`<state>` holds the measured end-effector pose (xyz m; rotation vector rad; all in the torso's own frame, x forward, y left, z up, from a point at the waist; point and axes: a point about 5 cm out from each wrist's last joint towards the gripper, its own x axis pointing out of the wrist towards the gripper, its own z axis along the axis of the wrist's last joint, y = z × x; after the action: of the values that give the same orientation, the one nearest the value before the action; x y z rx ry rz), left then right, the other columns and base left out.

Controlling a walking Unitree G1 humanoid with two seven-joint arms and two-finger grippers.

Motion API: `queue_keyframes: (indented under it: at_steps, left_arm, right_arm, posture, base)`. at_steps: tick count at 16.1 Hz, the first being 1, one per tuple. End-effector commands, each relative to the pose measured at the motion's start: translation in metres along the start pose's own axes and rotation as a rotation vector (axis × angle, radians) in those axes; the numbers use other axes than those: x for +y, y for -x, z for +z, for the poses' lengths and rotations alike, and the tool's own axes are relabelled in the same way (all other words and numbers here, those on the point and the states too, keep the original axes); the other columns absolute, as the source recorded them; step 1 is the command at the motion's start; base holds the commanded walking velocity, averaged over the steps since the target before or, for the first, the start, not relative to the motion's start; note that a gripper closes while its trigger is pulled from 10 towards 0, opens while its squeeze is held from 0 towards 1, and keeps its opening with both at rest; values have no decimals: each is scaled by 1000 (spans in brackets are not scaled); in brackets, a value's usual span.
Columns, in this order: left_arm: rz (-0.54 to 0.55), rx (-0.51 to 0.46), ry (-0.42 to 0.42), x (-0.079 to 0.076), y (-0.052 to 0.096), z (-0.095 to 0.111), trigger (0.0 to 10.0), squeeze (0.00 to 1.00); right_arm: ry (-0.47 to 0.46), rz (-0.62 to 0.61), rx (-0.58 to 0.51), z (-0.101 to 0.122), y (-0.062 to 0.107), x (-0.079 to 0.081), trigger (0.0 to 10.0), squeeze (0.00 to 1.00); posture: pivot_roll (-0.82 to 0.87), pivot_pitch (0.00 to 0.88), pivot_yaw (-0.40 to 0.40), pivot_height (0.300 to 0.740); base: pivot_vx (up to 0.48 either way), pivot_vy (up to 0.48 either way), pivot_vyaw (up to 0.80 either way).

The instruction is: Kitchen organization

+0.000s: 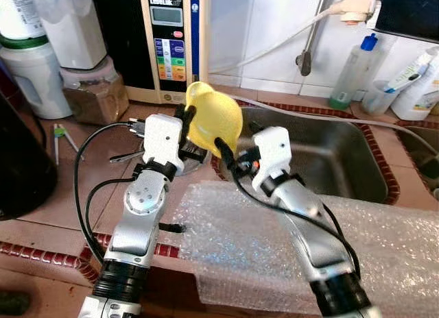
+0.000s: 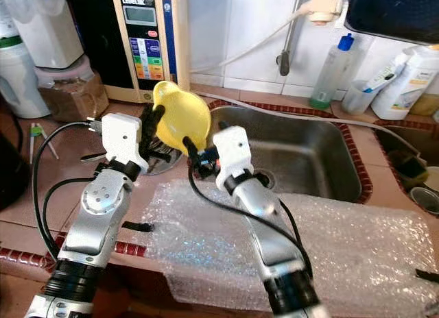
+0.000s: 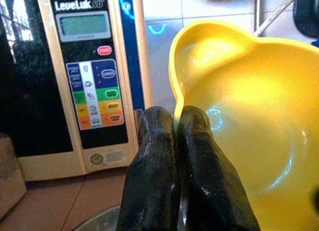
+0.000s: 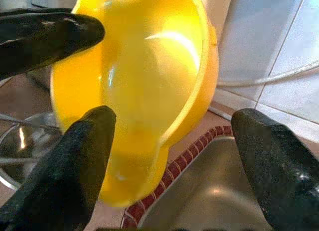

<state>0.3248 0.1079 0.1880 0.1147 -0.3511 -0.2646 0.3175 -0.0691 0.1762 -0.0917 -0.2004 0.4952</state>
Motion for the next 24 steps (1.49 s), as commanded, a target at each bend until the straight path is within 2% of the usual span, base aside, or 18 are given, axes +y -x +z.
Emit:
queue_keyframes:
  at_steps: [1,6,8,14,16,18,21,24]
  left_arm:
    - [-8,-31,4,0,1,5,0,0]
    - [-58,-60,17,-6,5,7,0,0]
    - [-67,-65,15,-8,5,7,0,0]
    - [-86,-56,17,-13,8,3,0,0]
    - [-92,-53,15,-14,7,3,0,0]
    - [-92,-53,13,-14,6,3,0,0]
    - [-99,-41,8,-15,7,0,0,0]
    - [-127,-31,13,-18,8,-1,0,0]
  right_arm:
    - [9,-17,-11,1,-4,-6,0,0]
    - [22,-24,-6,-7,-13,-16,0,0]
    - [30,-55,-30,-4,-19,-20,0,0]
    - [79,-121,-98,3,-21,-22,0,0]
    - [141,-136,-139,13,-22,-21,0,0]
    - [193,-169,-161,16,-18,-23,0,0]
    - [209,-269,-137,7,-3,-36,0,0]
    - [227,-309,-127,4,3,-40,0,0]
  posture:
    - [97,0,-24,740]
    - [105,0,-28,740]
    - [108,0,-30,740]
    - [105,0,-28,740]
    - [102,0,-27,740]
    - [96,0,-24,740]
    - [98,0,-21,740]
    - [96,0,-16,740]
  base:
    - [0,0,0]
    - [0,0,0]
    - [0,0,0]
    - [0,0,0]
    - [0,0,0]
    - [0,0,0]
    - [0,0,0]
    - [0,0,0]
